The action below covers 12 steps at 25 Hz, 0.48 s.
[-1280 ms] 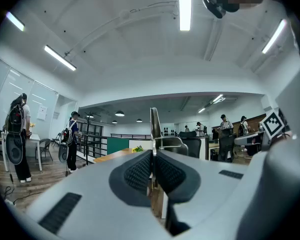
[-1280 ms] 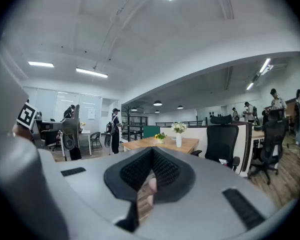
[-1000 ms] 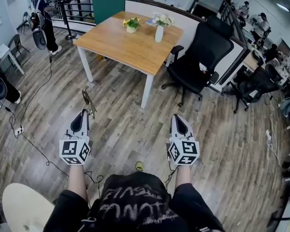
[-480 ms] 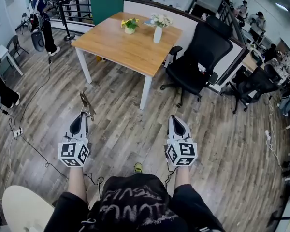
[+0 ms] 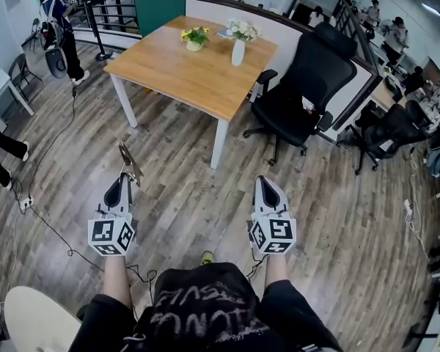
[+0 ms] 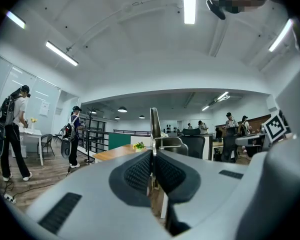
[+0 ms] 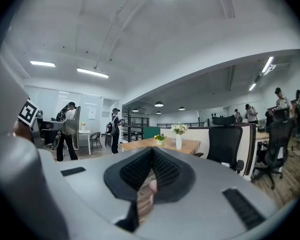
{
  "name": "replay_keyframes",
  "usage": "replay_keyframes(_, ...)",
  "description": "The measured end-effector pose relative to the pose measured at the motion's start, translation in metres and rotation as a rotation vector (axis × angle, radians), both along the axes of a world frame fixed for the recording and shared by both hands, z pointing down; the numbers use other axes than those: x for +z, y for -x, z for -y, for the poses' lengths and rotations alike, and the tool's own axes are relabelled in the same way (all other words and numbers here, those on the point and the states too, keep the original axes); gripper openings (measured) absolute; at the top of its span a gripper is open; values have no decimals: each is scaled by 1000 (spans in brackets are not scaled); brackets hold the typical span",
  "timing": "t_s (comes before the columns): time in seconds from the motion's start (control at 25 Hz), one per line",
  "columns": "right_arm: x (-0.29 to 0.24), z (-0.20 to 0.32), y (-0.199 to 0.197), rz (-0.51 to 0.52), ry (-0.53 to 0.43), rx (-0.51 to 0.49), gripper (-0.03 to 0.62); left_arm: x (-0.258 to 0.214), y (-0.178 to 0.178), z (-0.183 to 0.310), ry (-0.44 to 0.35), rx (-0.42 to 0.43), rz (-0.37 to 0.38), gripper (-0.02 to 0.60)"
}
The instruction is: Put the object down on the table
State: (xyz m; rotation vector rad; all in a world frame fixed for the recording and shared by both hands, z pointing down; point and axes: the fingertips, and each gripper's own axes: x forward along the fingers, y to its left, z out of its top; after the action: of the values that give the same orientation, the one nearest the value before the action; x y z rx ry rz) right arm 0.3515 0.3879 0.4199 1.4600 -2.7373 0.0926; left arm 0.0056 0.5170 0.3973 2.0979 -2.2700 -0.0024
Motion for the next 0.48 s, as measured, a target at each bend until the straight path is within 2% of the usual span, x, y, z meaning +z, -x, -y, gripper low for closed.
replay_keyframes(0.48, 6, 81, -8, 1, -21, -50, 5, 2, -23, 83, -8, -16, -1, 14)
